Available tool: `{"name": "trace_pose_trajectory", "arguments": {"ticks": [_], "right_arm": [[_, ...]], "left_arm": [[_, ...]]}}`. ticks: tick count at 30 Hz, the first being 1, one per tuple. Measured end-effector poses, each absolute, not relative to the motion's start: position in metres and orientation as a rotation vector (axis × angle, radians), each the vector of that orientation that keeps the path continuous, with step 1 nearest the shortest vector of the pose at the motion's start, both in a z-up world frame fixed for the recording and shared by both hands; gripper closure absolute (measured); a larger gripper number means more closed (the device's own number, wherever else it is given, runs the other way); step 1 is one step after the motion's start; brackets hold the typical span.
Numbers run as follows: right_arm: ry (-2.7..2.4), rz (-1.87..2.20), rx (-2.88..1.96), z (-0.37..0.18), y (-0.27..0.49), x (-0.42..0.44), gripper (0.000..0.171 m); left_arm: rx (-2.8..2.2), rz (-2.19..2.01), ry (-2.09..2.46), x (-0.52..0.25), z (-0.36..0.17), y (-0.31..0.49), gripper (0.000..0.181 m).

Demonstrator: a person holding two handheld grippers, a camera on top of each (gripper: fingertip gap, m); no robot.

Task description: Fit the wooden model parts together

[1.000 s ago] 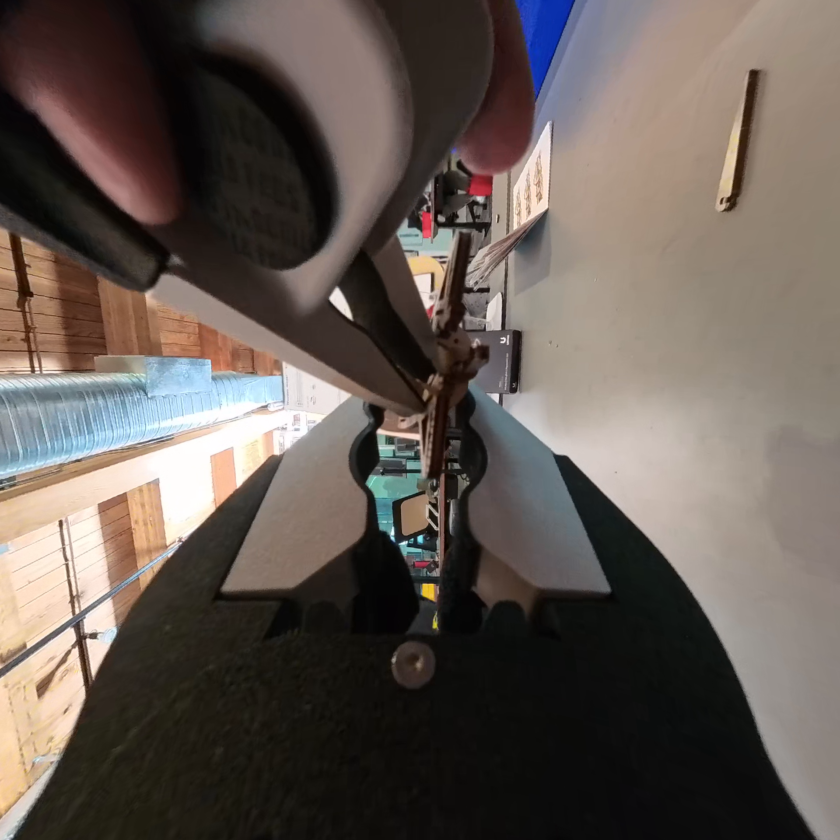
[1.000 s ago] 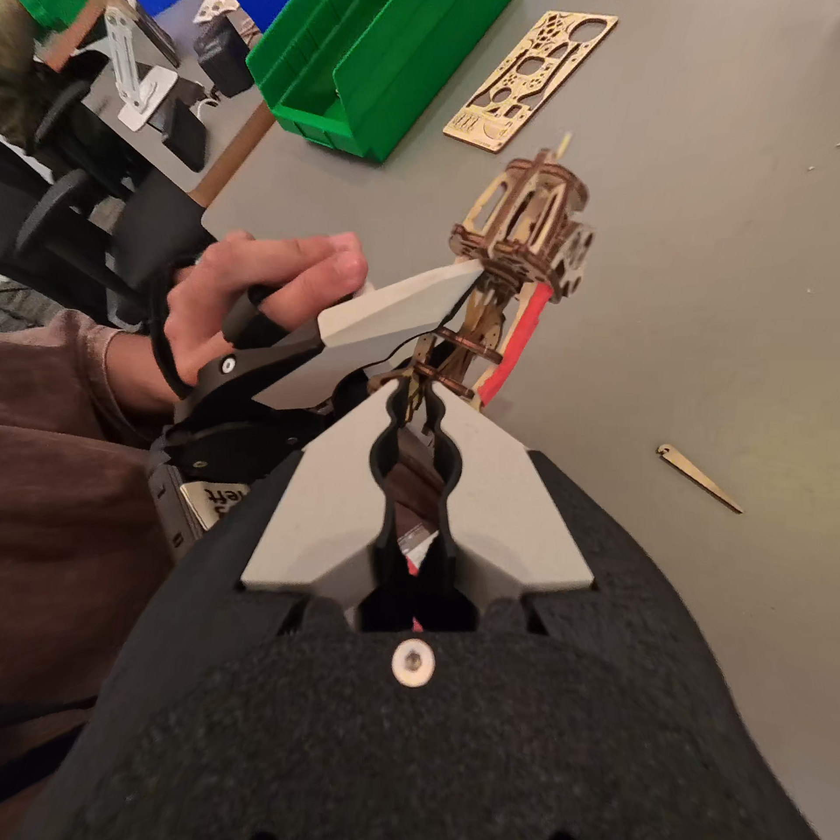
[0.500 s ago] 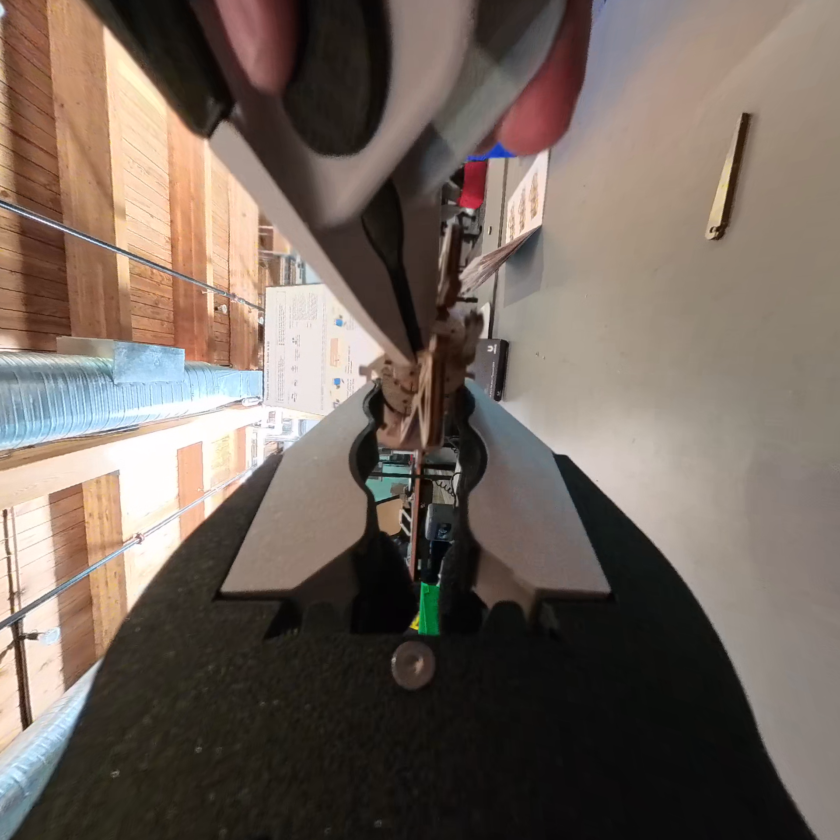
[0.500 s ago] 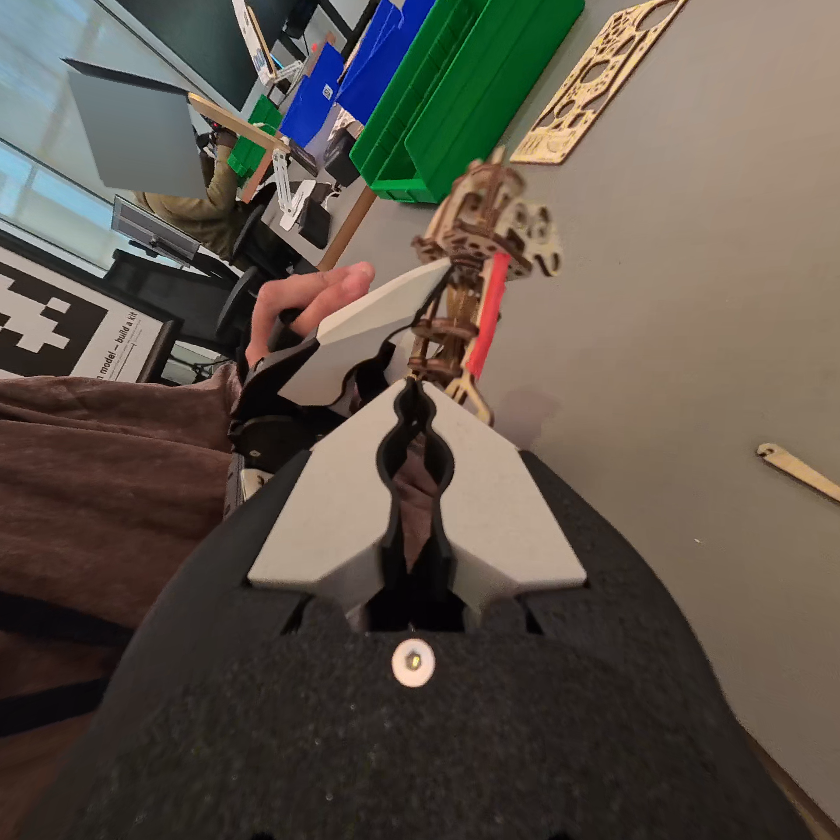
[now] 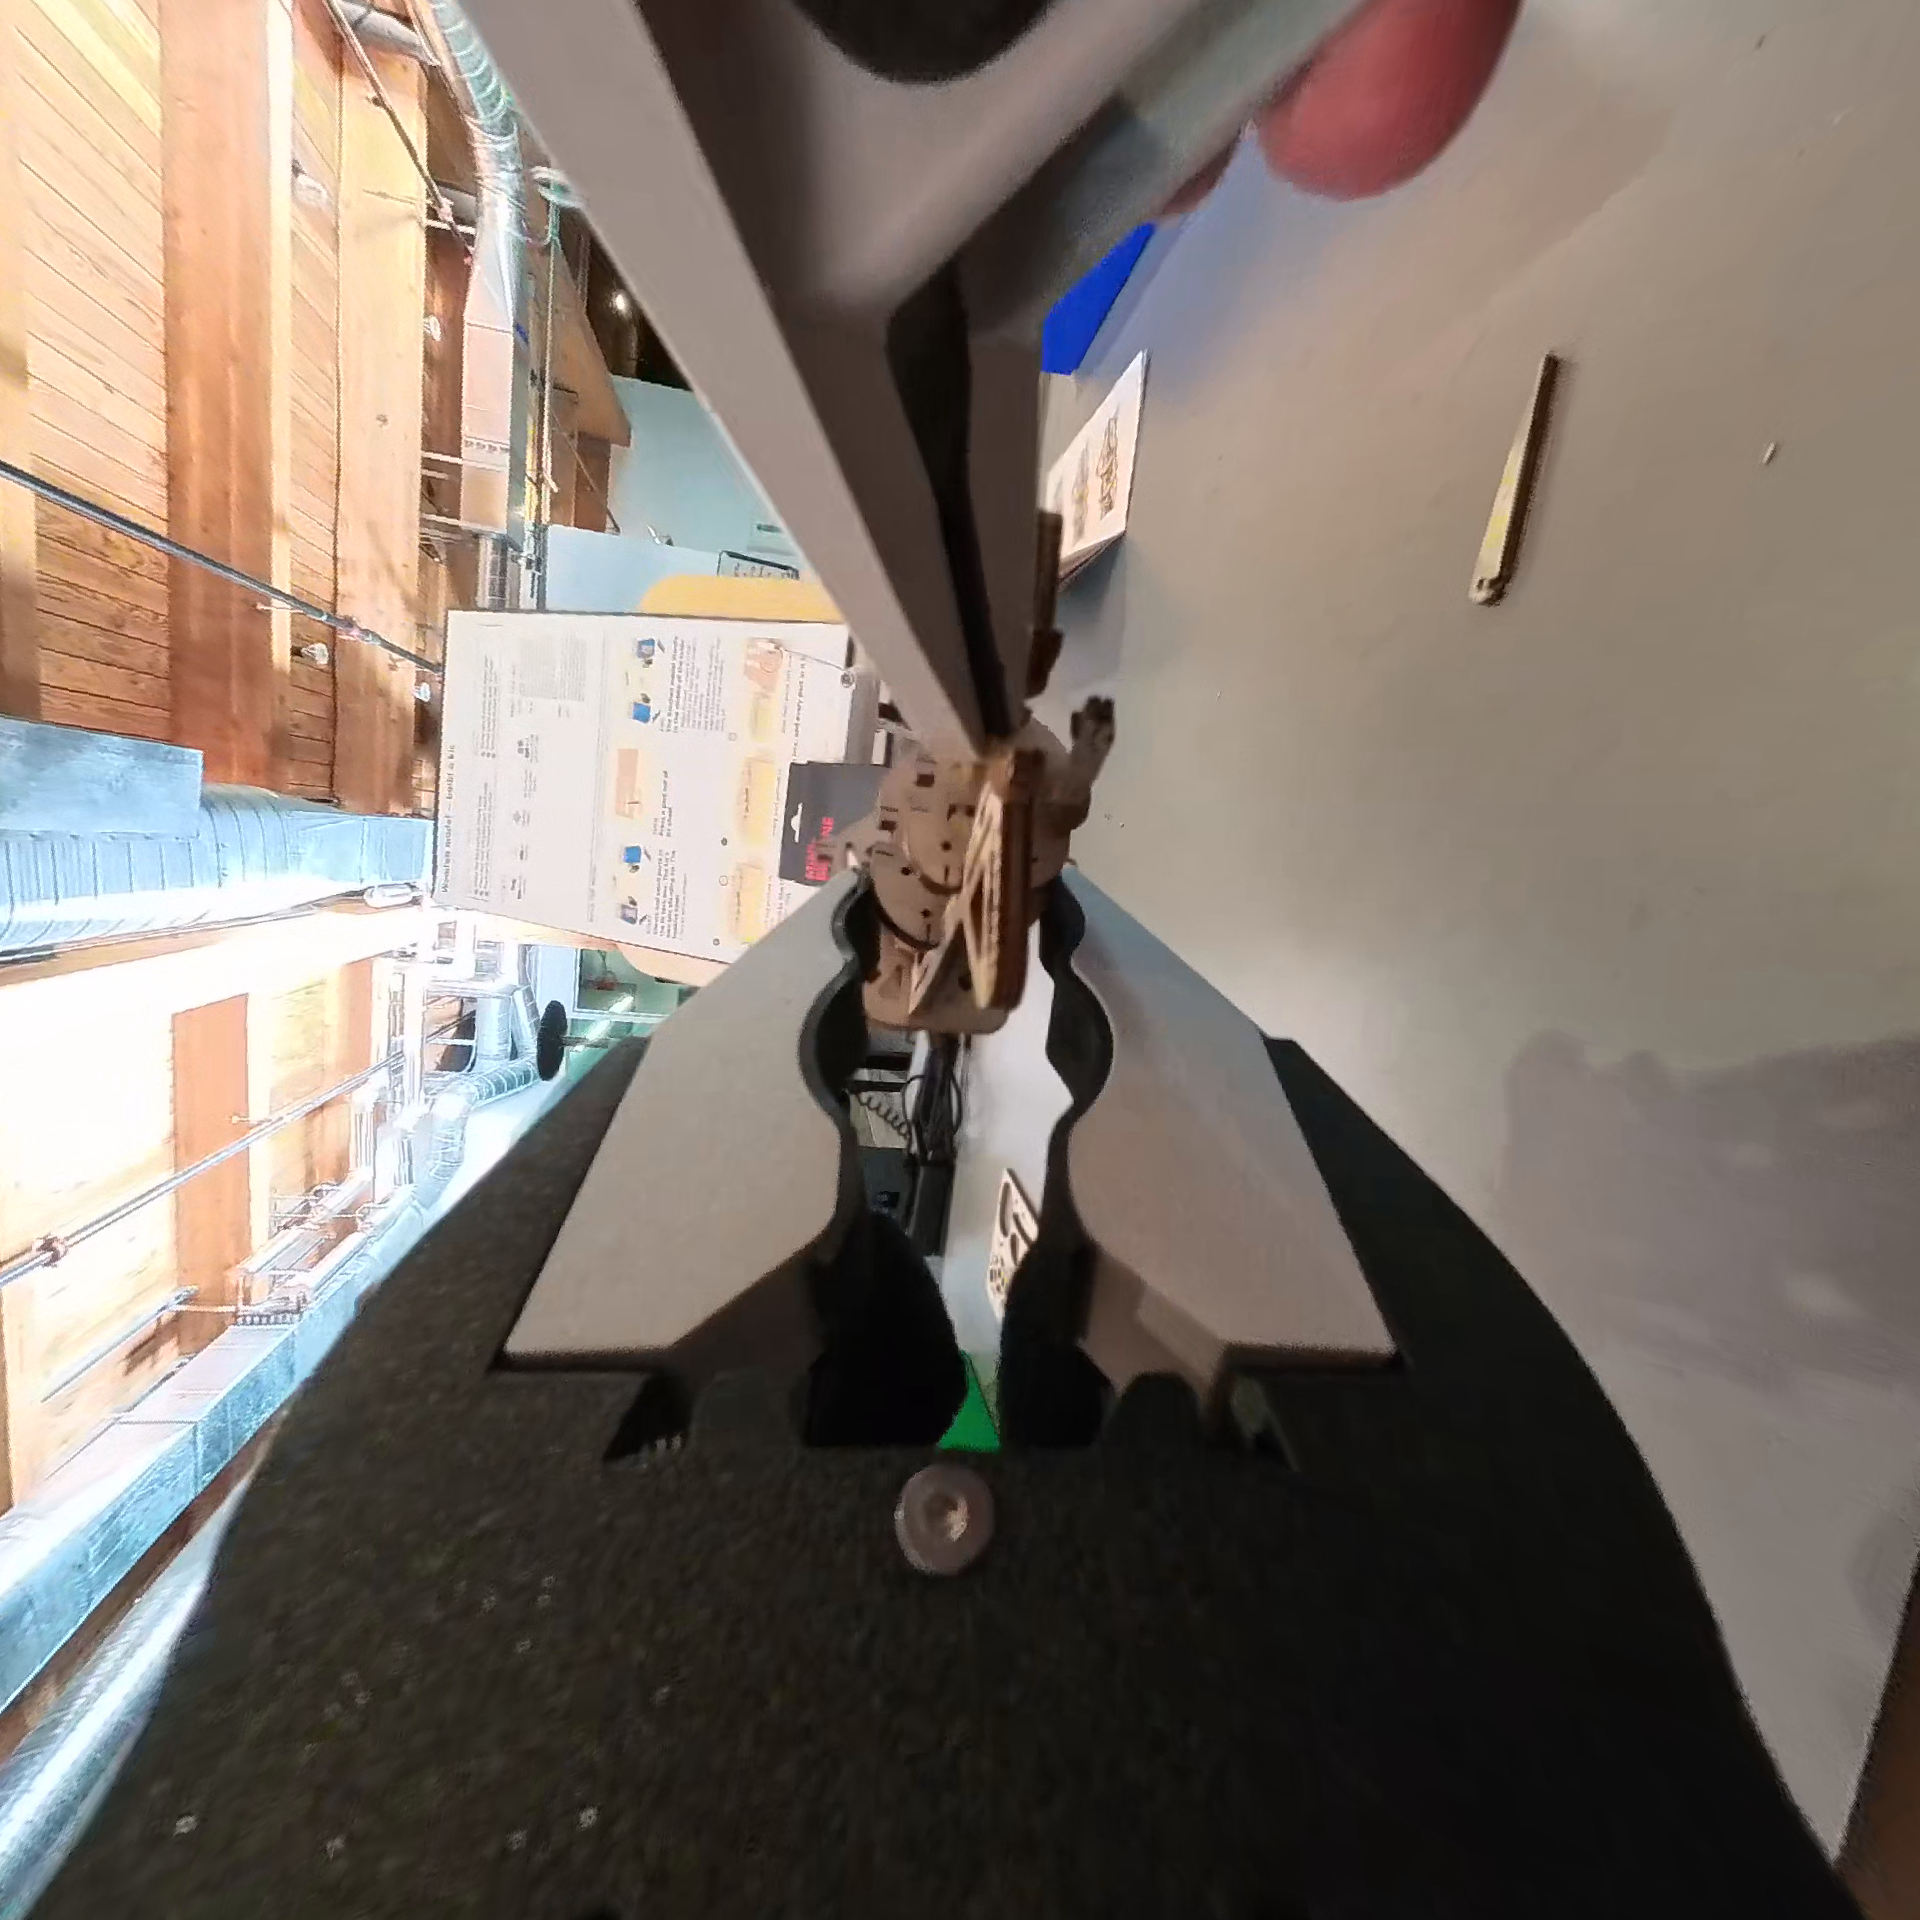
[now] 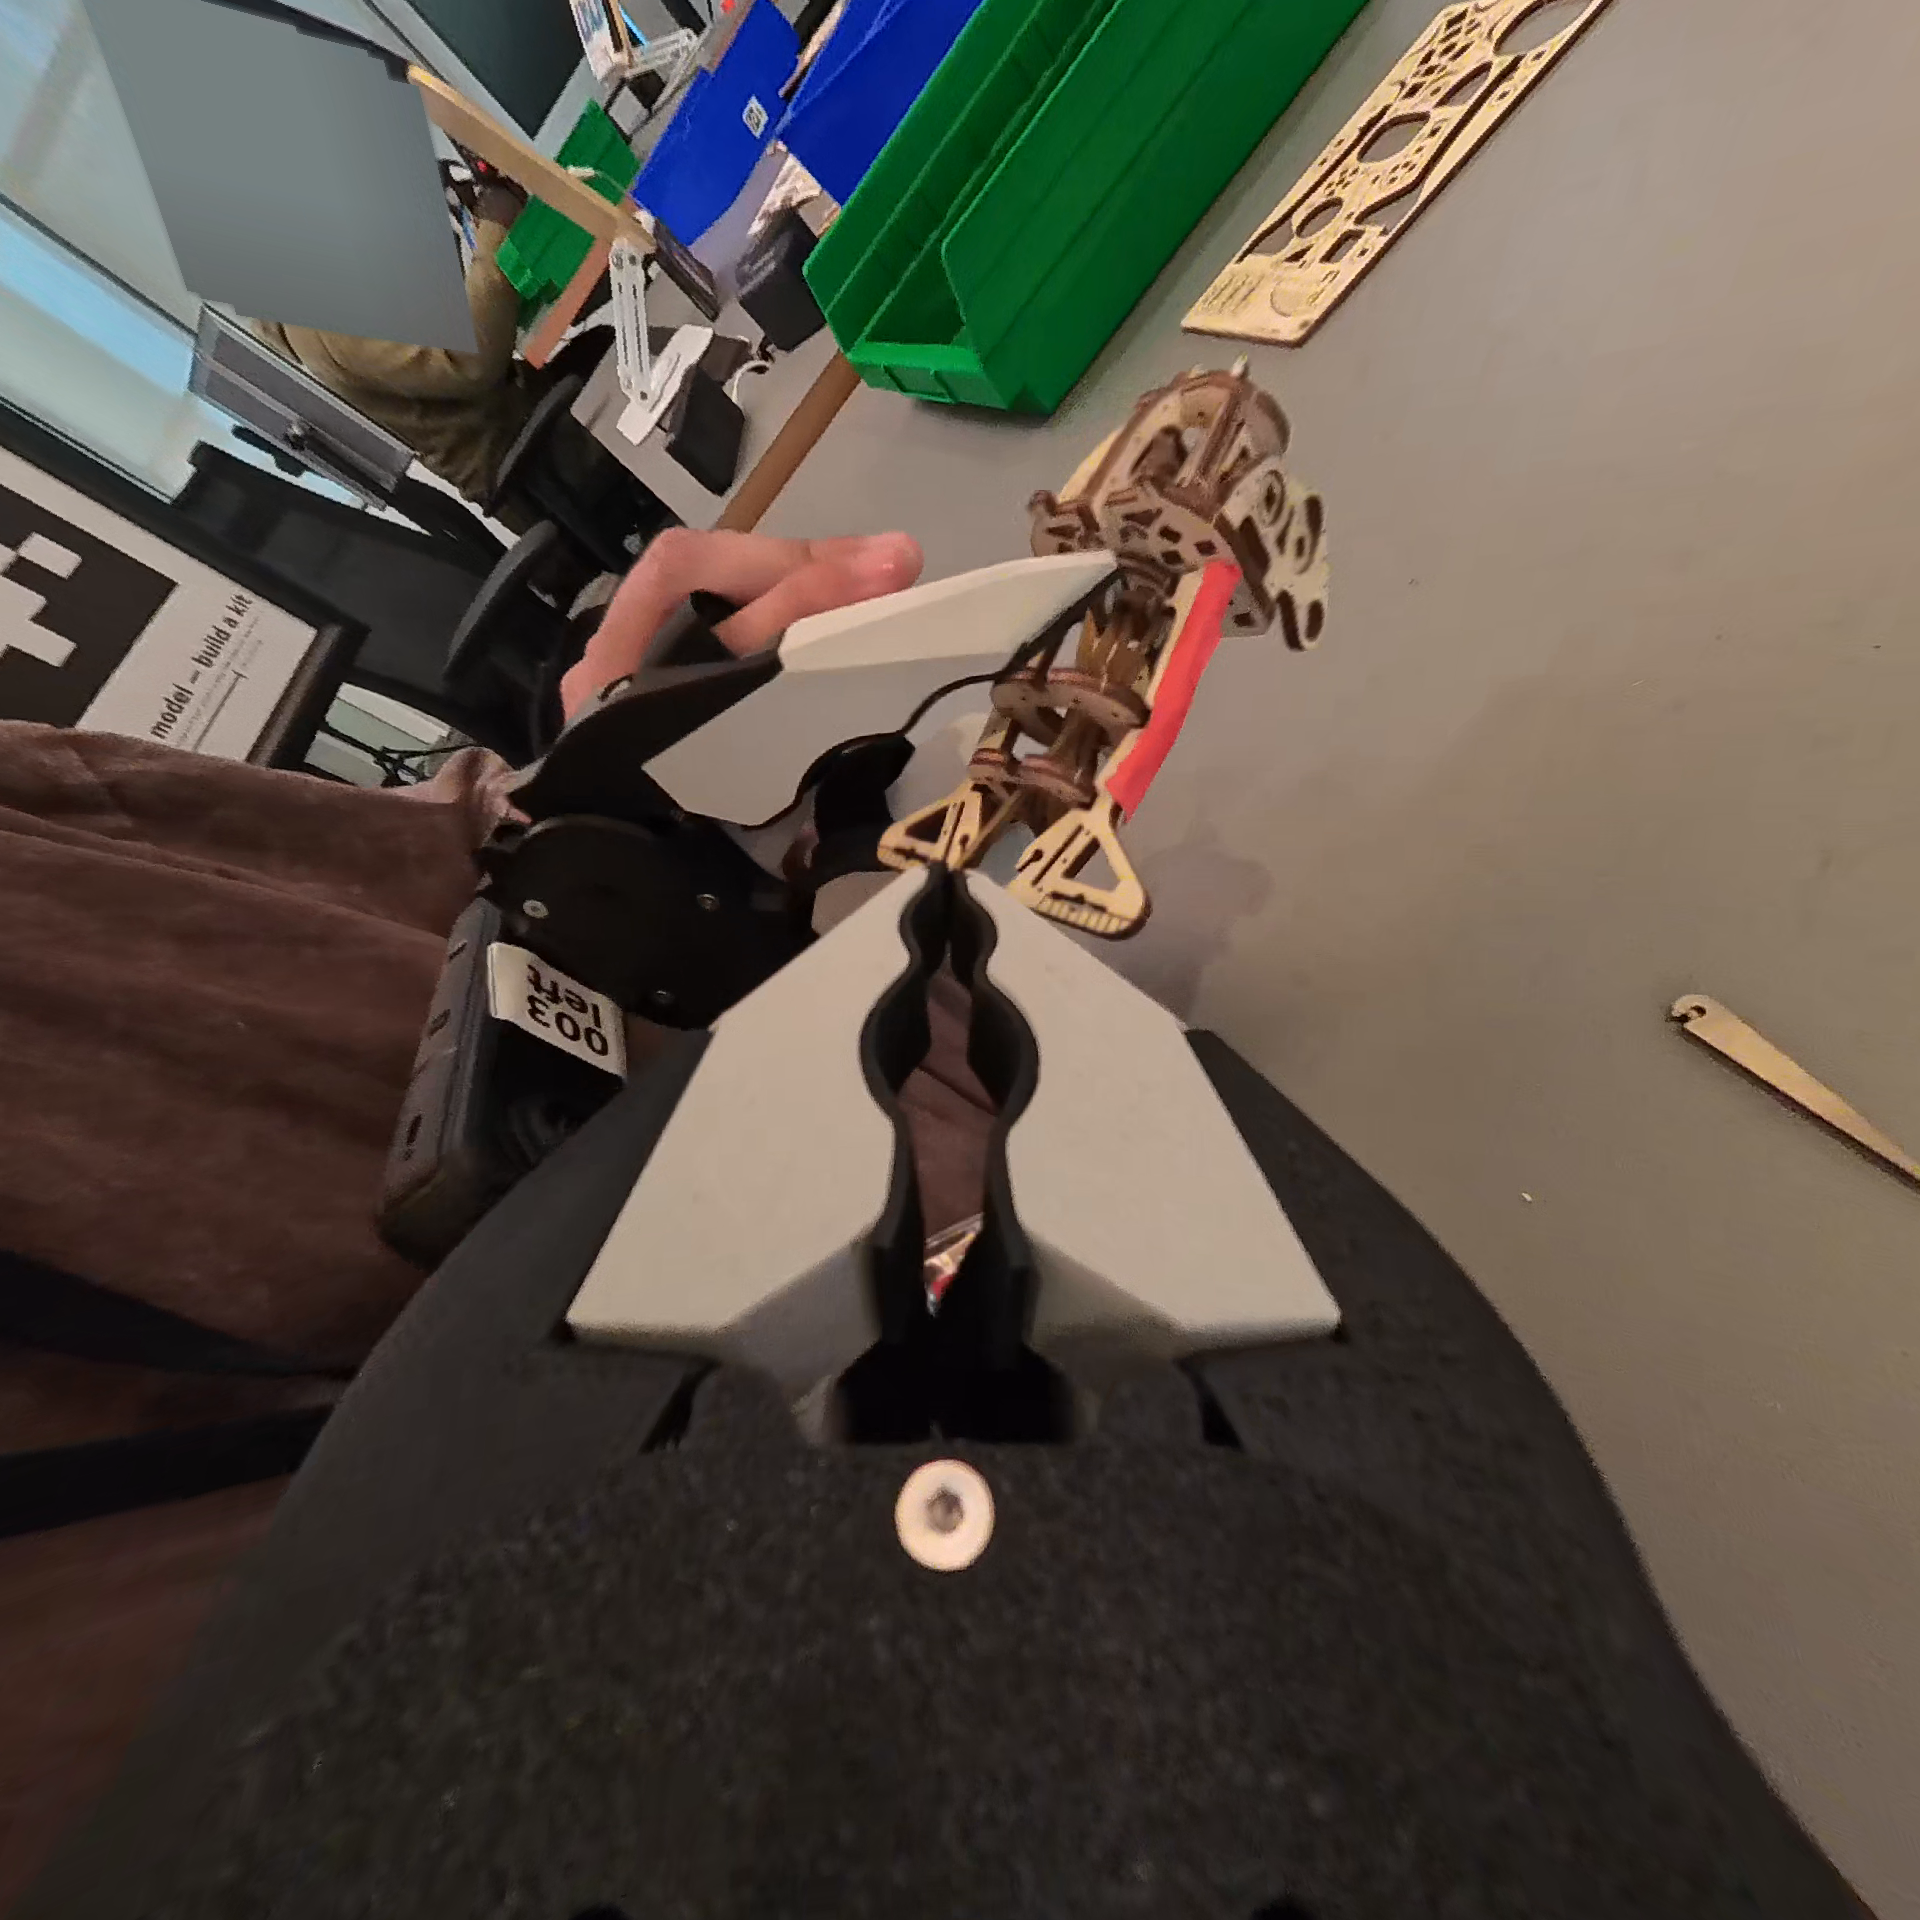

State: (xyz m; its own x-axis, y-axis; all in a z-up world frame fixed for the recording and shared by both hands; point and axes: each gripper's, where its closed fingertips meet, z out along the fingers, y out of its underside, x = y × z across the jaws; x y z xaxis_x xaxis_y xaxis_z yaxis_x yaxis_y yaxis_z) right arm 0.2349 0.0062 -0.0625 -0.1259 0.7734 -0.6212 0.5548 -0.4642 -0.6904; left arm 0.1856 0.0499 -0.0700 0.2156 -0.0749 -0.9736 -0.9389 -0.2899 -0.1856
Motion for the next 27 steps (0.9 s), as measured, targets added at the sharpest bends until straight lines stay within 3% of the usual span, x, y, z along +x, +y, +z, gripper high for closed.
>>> {"name": "trace_pose_trajectory", "arguments": {"ticks": [27], "right_arm": [[-1.71, 1.256, -1.702, -0.066, -0.002, 0.242, 0.171]], "left_arm": [[-1.683, 1.048, 0.959, 0.188, -0.081, 0.053, 0.153]]}}
